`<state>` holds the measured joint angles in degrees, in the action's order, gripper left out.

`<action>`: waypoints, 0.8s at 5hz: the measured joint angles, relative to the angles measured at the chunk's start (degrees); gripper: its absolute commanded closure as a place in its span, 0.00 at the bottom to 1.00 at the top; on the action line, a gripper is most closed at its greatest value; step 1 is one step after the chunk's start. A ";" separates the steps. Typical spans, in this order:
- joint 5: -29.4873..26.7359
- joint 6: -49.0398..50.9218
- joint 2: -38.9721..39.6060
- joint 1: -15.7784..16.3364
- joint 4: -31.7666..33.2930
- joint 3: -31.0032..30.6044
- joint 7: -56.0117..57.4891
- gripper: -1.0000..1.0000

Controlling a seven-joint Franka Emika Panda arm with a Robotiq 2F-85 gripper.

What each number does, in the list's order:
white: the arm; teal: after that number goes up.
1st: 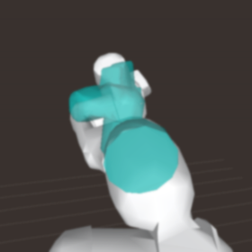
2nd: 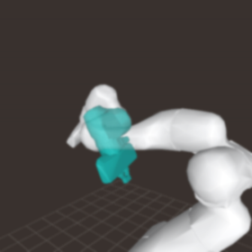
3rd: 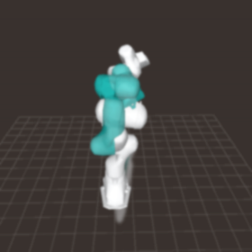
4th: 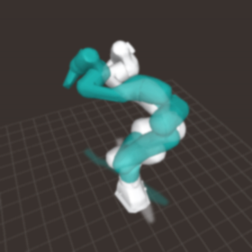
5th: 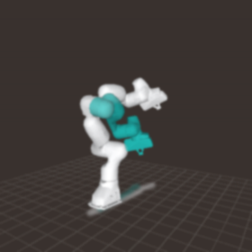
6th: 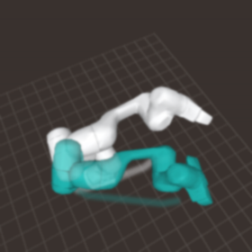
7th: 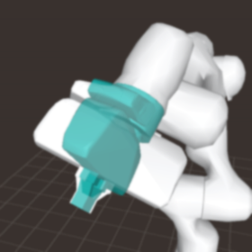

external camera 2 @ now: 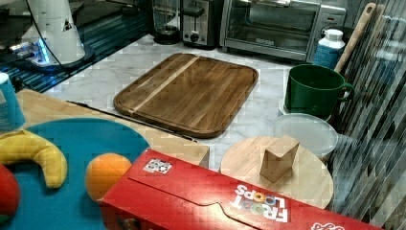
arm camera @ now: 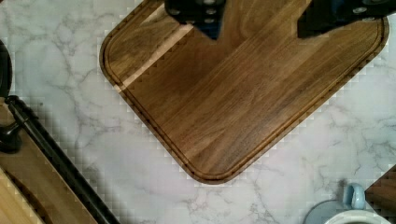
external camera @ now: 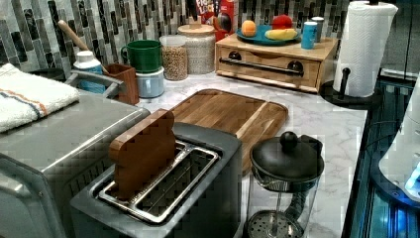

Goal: Open the drawer.

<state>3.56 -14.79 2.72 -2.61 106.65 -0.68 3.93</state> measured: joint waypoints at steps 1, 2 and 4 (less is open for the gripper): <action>0.09 0.00 0.32 0.00 0.06 -0.04 0.01 0.00; 0.50 -0.28 0.80 -0.01 0.39 -0.05 0.02 0.00; 0.26 -4.59 0.27 -0.09 3.53 0.31 0.27 0.00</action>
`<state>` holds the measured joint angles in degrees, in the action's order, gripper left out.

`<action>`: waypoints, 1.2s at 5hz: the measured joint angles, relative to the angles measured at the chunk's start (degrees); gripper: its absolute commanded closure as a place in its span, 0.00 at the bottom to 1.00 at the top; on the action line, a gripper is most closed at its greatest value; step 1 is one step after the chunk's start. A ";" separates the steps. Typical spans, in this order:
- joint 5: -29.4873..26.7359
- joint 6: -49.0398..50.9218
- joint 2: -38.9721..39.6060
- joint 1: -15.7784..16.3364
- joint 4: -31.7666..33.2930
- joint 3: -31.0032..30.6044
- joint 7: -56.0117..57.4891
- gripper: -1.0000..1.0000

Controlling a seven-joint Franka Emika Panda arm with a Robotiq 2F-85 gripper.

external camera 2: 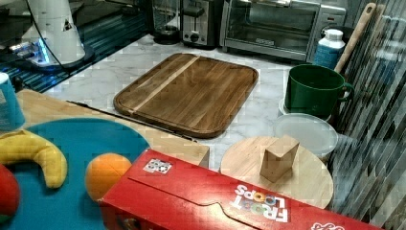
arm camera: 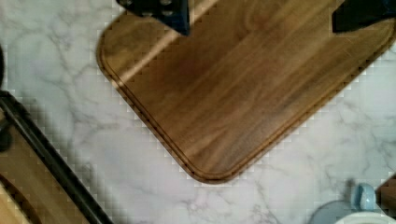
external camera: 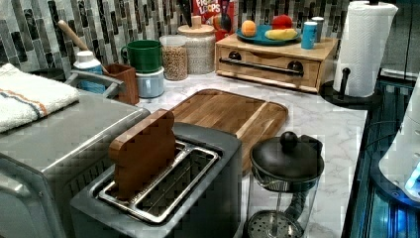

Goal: Open the drawer.

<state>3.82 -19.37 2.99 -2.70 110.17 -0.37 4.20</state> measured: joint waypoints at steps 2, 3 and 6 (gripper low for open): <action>0.25 -5.04 -0.75 -0.95 5.43 0.44 10.89 0.00; 0.88 -5.58 -1.54 -2.23 8.00 0.48 18.57 0.00; 8.54 -12.18 -1.85 -6.18 12.70 3.85 34.27 0.00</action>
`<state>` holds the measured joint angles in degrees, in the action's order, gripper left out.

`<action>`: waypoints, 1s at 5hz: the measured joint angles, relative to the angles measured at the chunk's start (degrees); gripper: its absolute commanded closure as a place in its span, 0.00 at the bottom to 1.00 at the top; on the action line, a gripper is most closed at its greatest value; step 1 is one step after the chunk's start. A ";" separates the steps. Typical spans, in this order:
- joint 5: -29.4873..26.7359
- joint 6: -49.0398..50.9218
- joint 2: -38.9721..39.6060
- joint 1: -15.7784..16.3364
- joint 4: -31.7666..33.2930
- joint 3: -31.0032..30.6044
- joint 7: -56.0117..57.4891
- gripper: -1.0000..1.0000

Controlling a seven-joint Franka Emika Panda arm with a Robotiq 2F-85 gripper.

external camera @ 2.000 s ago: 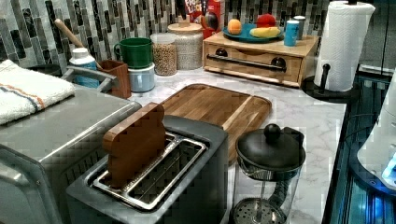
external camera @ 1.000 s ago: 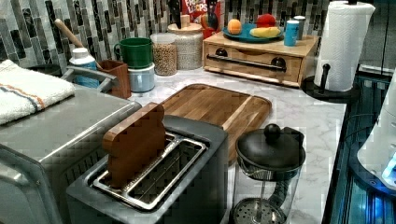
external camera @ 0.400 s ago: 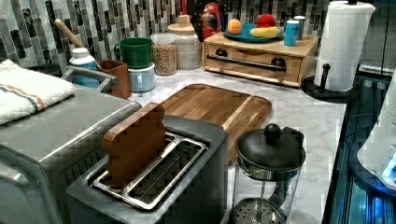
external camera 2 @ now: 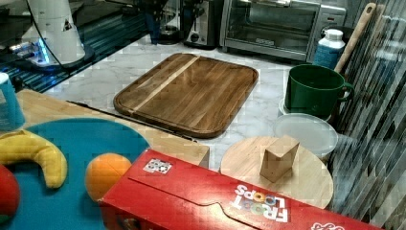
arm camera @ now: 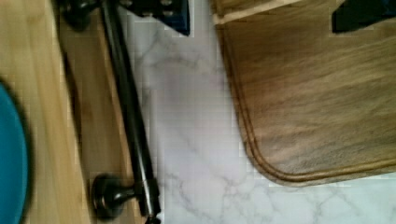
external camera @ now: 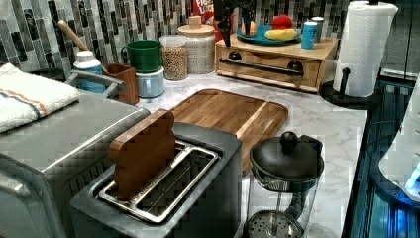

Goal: Open the drawer.

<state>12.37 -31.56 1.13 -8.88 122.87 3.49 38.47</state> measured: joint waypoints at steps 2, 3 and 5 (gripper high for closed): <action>0.63 -5.04 0.15 -3.94 1.23 2.88 8.73 0.00; 0.64 -9.15 0.29 -5.01 1.34 3.94 8.84 0.00; 2.04 -19.19 3.37 -5.67 1.34 5.40 15.81 0.00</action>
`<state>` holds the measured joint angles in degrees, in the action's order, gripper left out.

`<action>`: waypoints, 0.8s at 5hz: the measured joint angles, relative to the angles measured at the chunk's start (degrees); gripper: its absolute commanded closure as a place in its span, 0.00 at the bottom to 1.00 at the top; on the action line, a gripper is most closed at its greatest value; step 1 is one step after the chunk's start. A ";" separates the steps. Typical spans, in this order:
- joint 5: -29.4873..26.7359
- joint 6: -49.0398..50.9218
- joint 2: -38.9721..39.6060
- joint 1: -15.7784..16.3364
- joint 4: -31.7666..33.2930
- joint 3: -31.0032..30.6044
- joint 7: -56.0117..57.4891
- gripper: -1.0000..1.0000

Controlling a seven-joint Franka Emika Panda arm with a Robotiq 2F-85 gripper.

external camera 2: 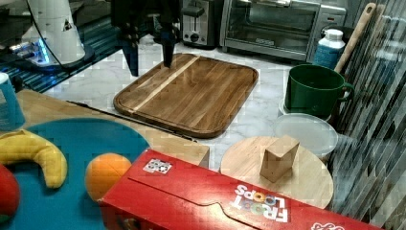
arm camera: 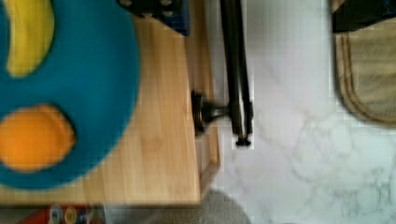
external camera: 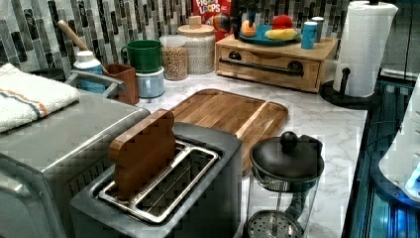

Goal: Open the drawer.

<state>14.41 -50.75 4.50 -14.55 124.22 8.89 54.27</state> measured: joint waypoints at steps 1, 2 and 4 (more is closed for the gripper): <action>0.00 -4.00 3.12 -0.80 0.00 -0.08 1.04 0.00; -0.58 -4.70 5.89 -1.58 0.11 -0.02 2.46 0.00; -2.18 -6.15 7.63 -1.93 3.36 0.01 2.83 0.00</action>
<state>12.23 -56.90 12.13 -16.48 127.57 8.90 57.10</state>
